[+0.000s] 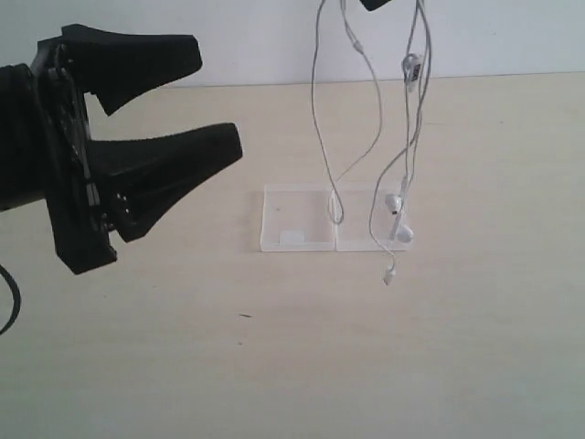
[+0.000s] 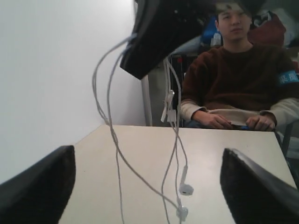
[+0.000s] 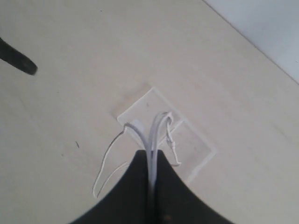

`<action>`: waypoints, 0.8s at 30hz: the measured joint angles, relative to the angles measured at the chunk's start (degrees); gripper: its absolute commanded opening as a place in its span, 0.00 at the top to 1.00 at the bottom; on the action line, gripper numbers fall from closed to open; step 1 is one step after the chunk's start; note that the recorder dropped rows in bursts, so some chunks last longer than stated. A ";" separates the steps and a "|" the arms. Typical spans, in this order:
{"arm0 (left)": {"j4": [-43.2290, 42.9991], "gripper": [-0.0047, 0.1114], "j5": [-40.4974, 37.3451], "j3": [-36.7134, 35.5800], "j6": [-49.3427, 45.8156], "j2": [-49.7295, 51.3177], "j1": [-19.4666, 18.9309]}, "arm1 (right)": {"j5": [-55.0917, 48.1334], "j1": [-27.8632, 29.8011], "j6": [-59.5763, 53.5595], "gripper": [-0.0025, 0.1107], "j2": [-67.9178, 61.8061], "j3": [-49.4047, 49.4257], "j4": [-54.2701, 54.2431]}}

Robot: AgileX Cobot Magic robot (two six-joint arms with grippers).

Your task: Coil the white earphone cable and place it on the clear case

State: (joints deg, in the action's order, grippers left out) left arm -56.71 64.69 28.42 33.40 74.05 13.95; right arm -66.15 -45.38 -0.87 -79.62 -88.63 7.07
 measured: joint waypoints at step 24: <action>2.37 0.23 -1.54 0.00 -3.23 4.53 2.56 | 8.58 0.00 2.53 0.98 -1.17 5.05 -1.03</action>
State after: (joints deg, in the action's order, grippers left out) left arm -54.33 63.15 28.42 30.17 78.57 16.51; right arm -57.58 -45.38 1.66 -80.79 -83.58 6.04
